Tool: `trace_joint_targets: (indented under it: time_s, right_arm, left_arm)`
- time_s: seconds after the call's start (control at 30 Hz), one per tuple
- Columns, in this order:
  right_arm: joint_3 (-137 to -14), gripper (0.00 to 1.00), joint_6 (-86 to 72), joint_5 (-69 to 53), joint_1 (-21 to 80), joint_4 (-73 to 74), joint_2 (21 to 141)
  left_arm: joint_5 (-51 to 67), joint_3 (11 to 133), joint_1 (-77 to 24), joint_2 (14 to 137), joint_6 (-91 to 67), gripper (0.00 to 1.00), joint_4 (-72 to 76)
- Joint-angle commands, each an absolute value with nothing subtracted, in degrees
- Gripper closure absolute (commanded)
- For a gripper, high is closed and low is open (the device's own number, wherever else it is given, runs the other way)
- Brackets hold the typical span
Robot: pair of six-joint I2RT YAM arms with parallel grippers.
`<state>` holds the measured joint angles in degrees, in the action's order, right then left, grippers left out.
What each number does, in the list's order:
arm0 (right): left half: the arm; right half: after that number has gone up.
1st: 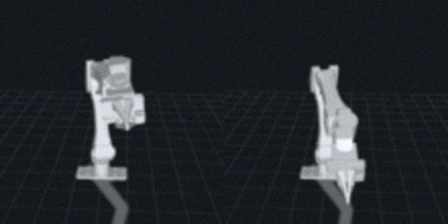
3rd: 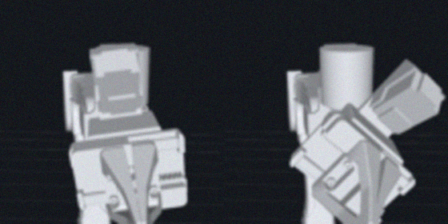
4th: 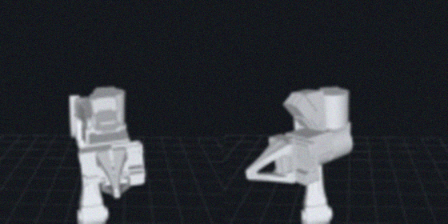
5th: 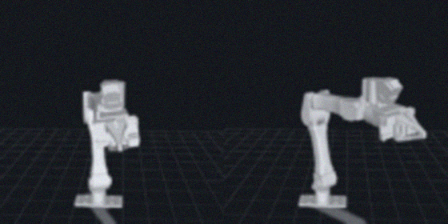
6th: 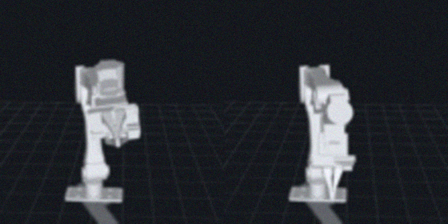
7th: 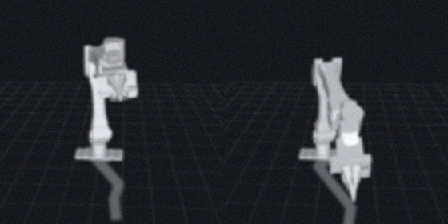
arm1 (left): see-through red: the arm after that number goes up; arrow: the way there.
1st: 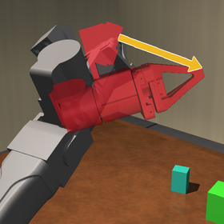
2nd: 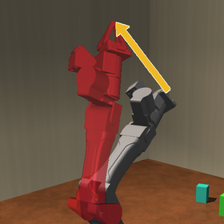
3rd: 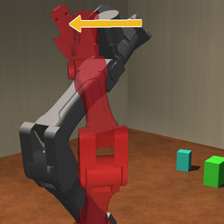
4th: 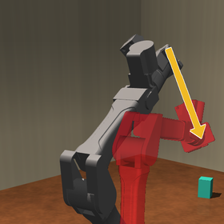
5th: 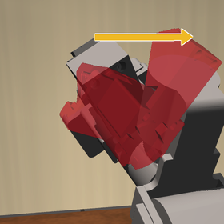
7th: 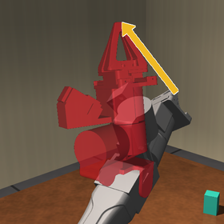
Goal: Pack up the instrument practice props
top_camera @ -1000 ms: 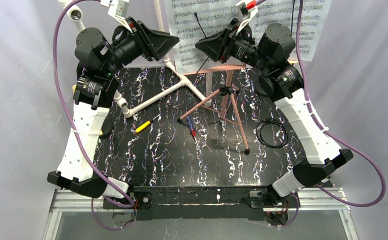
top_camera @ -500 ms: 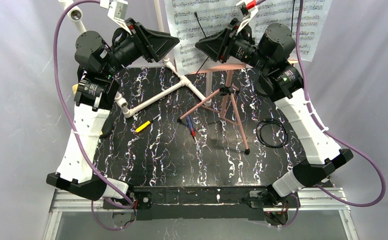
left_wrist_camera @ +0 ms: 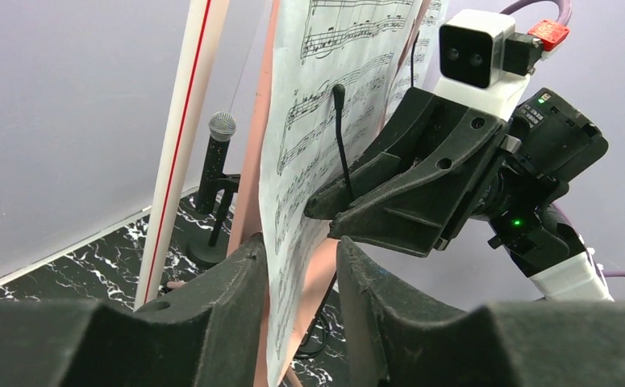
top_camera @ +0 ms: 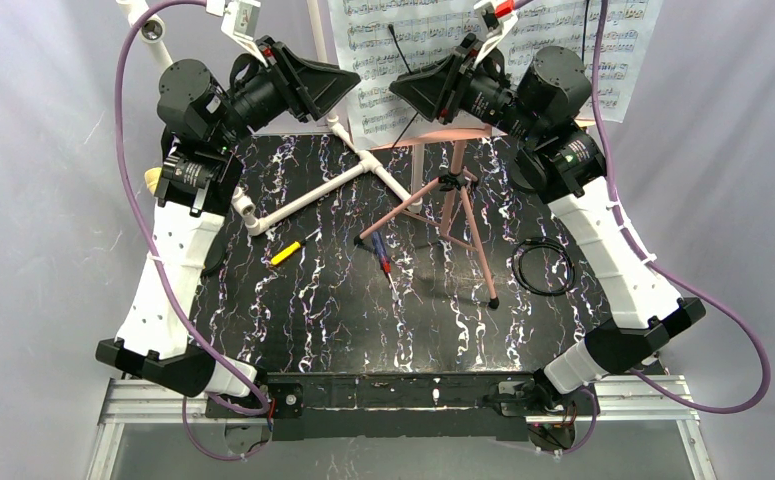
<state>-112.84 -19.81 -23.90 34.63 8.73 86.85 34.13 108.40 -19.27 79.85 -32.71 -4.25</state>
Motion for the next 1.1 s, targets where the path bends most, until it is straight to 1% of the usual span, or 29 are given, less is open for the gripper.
trace_joint_targets:
  time_s: [0.0, 0.1, 0.2, 0.4, 0.5, 0.53, 0.6, 0.7, 0.73, 1.07]
  right_arm:
    - [-114.1, 0.66, -21.1, -24.2, 35.3, 3.1, 85.5]
    - [-114.1, 0.66, -21.3, -24.2, 35.3, 2.5, 85.5]
    - [-114.2, 0.66, -21.4, -24.2, 35.3, 1.9, 85.4]
    - [-114.0, 0.67, -21.7, -24.1, 35.3, 0.5, 85.0]
    - [-113.9, 0.73, -21.8, -24.1, 35.3, 0.5, 85.0]
    - [-113.9, 0.76, -21.8, -24.0, 35.3, 0.5, 84.9]
    - [-113.7, 0.84, -21.7, -24.0, 35.2, 0.4, 84.7]
    - [-112.9, 0.96, -21.7, -23.9, 35.3, 0.4, 84.0]
    - [-112.4, 0.98, -21.6, -23.5, 35.3, -0.3, 83.7]
    - [-110.9, 0.99, -21.0, -22.2, 35.3, -1.2, 82.5]
  left_arm:
    - [35.5, 108.2, -19.6, 80.0, -33.3, 0.67, -2.4]
    - [35.6, 108.0, -19.5, 79.9, -33.5, 0.72, -2.2]
    - [35.5, 108.0, -19.5, 79.8, -33.5, 0.79, -2.3]
    - [35.2, 107.8, -19.5, 79.5, -33.3, 0.88, -2.5]
    - [34.9, 107.6, -19.6, 79.5, -33.4, 0.93, -2.5]
    - [34.8, 107.6, -19.6, 79.5, -33.4, 0.96, -2.6]
    - [34.7, 107.6, -19.6, 79.4, -33.3, 1.00, -2.9]
    - [33.8, 107.5, -19.5, 78.6, -32.6, 1.00, -3.6]
    - [33.3, 107.4, -19.5, 78.2, -32.3, 1.00, -3.8]
    - [27.4, 106.6, -19.7, 74.5, -28.0, 1.00, -8.9]
